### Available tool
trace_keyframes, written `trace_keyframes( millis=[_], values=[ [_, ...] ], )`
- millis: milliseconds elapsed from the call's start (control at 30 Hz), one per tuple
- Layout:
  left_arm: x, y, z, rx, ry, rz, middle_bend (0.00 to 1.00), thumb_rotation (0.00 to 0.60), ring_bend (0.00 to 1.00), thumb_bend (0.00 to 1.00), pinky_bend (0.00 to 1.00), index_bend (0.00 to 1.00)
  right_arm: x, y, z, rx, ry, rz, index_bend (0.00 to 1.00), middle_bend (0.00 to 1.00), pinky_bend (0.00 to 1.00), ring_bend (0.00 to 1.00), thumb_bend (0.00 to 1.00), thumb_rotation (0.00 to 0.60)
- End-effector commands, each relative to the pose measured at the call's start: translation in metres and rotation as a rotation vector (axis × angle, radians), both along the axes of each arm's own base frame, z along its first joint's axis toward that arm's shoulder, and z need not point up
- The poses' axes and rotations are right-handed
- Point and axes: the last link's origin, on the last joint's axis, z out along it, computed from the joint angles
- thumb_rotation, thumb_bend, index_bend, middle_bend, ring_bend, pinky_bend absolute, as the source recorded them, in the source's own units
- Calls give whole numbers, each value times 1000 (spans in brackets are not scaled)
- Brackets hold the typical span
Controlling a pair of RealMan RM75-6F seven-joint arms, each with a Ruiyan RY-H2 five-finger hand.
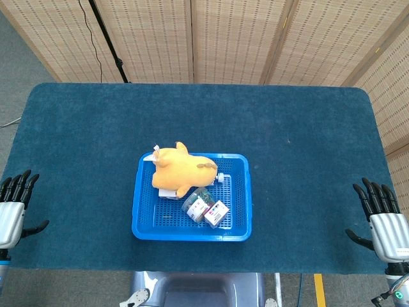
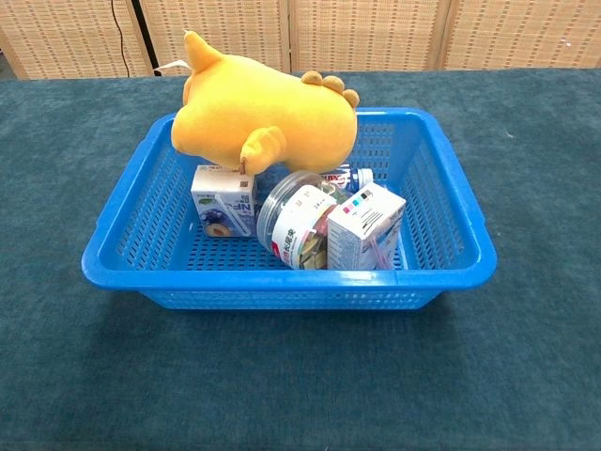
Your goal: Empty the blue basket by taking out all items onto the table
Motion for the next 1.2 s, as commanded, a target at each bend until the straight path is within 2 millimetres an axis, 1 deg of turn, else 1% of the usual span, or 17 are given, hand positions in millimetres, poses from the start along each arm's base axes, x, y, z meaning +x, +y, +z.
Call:
trace_keyframes(
  millis=[33,233,367,400,467,533,567,600,633,767,833,933,1067,1200],
  values=[
    [0,0,-1,-1,5,-7,0,600,0,8,0,0,1,1,1,-1,-4,4,0,0,0,0,0,600],
    [4,-1,-8,-35,-23,-28,0,600,0,3,0,0,3,3,6,-14,-22,11,0,0,0,0,0,600],
    [23,5,-10,-62,-52,-131,0,600,0,0,0,0,4,5,13,-34,-36,15,0,0,0,0,0,600],
    [31,10,-9,-62,-62,-166,0,600,0,0,0,0,4,5,14,-39,-41,15,0,0,0,0,0,600],
    [57,31,-6,-65,-66,-283,0,600,0,0,0,0,3,7,18,-40,-54,12,0,0,0,0,0,600],
    [86,51,-11,-106,-69,-400,0,600,0,0,0,0,2,7,20,-42,-66,7,0,0,0,0,0,600],
    [96,58,-13,-122,-60,-436,0,600,0,0,0,0,2,6,21,-41,-70,5,0,0,0,0,0,600],
    [111,67,-18,-135,-38,-498,0,600,0,0,0,0,3,6,22,-39,-75,4,0,0,0,0,0,600],
    [120,73,-22,-146,-31,-524,0,600,0,0,0,0,3,6,23,-38,-77,4,0,0,0,0,0,600],
    [157,98,-43,-223,-1,-563,0,600,0,0,0,0,3,6,25,-41,-86,4,0,0,0,0,0,600],
    [172,109,-56,-280,18,-562,0,600,0,0,0,0,3,6,26,-43,-89,4,0,0,0,0,0,600],
    [188,122,-72,-335,32,-555,0,600,0,0,0,0,2,6,28,-49,-93,2,0,0,0,0,0,600],
    [206,137,-92,-350,70,-558,0,600,0,0,0,0,0,5,30,-56,-100,-6,0,0,0,0,0,600],
    [218,148,-112,-364,81,-545,0,600,0,0,0,0,-1,3,32,-61,-106,-12,0,0,0,0,0,600]
  ],
)
